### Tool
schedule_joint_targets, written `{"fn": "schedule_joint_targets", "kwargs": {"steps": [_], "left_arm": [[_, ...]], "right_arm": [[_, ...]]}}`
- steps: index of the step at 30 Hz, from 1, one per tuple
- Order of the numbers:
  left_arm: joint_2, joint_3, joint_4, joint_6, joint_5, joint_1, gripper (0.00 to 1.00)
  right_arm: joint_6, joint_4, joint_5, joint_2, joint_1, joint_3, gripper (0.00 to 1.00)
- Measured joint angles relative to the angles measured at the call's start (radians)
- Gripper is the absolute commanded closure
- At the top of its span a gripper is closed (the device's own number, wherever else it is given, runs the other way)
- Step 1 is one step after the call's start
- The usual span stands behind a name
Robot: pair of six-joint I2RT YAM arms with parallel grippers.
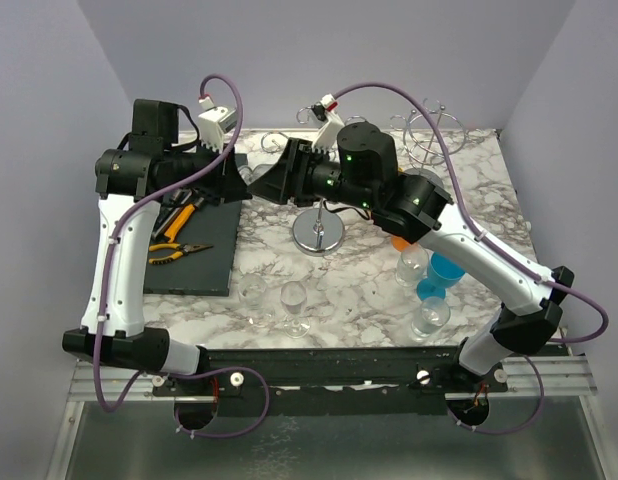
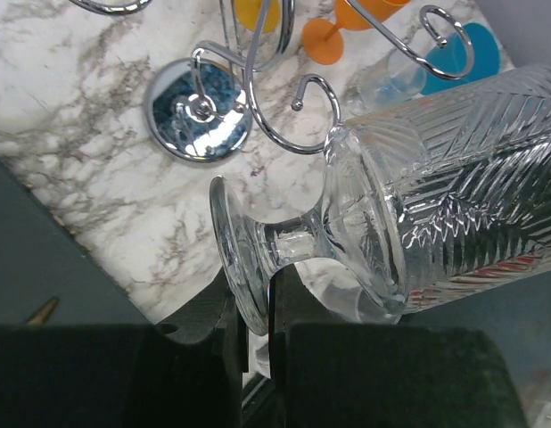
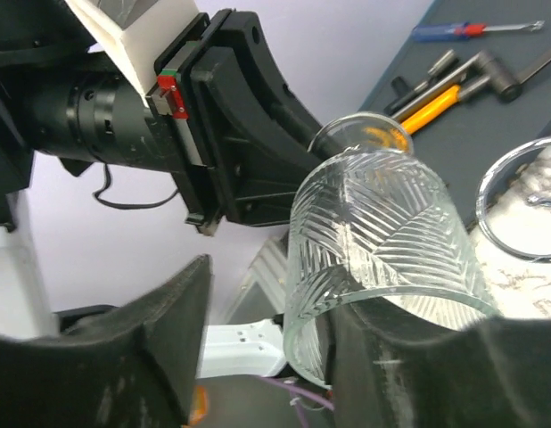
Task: Place the wine glass upside down on the wine glass rack
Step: Turn the wine glass upside down at the wine rack.
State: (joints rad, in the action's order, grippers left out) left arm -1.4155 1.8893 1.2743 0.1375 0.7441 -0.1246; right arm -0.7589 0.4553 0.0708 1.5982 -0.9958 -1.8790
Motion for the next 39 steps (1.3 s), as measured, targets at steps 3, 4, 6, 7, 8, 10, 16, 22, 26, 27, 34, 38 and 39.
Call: {"fn": "schedule_joint_targets", "kwargs": {"steps": [3, 4, 6, 7, 8, 10, 16, 22, 26, 27, 34, 38, 39], "left_arm": [[0.027, -0.024, -0.028, 0.049, -0.035, -0.004, 1.00], [0.039, -0.032, -0.036, 0.064, -0.049, -0.005, 1.00], [0.060, -0.043, -0.050, 0.090, -0.072, -0.005, 1.00], [0.069, -0.047, -0.057, 0.103, -0.084, -0.005, 1.00], [0.077, -0.051, -0.063, 0.114, -0.092, -0.006, 1.00], [0.097, -0.066, -0.080, 0.138, -0.105, -0.007, 1.00], [0.130, -0.104, -0.122, 0.183, -0.128, -0.007, 1.00], [0.137, -0.104, -0.153, 0.205, -0.136, -0.007, 1.00], [0.137, -0.104, -0.170, 0.224, -0.136, -0.007, 1.00], [0.138, -0.104, -0.176, 0.229, -0.136, -0.007, 1.00], [0.141, -0.104, -0.188, 0.256, -0.136, -0.007, 1.00], [0.147, -0.104, -0.189, 0.277, -0.134, -0.007, 1.00], [0.152, -0.105, -0.189, 0.288, -0.129, -0.007, 1.00]], "right_arm": [[-0.039, -0.003, 0.038, -0.001, 0.000, 0.001, 0.33], [-0.054, -0.005, 0.052, -0.001, 0.001, 0.003, 0.31], [-0.081, -0.008, 0.080, -0.003, 0.003, 0.006, 0.24], [-0.090, -0.009, 0.087, -0.005, 0.005, 0.009, 0.18], [-0.100, -0.010, 0.097, -0.009, 0.008, 0.012, 0.14], [-0.118, -0.011, 0.114, -0.022, 0.014, 0.023, 0.12], [-0.136, 0.005, 0.126, -0.084, 0.044, 0.057, 0.10], [-0.139, 0.016, 0.151, -0.175, 0.082, 0.092, 0.08], [-0.138, -0.023, 0.286, -0.231, 0.117, 0.132, 0.09], [-0.137, -0.042, 0.332, -0.238, 0.124, 0.140, 0.09], [-0.098, -0.109, 0.554, -0.220, 0.127, 0.134, 0.09], [-0.054, -0.073, 0.570, -0.176, 0.127, 0.063, 0.02], [-0.031, -0.029, 0.554, -0.156, 0.127, 0.022, 0.00]]}}
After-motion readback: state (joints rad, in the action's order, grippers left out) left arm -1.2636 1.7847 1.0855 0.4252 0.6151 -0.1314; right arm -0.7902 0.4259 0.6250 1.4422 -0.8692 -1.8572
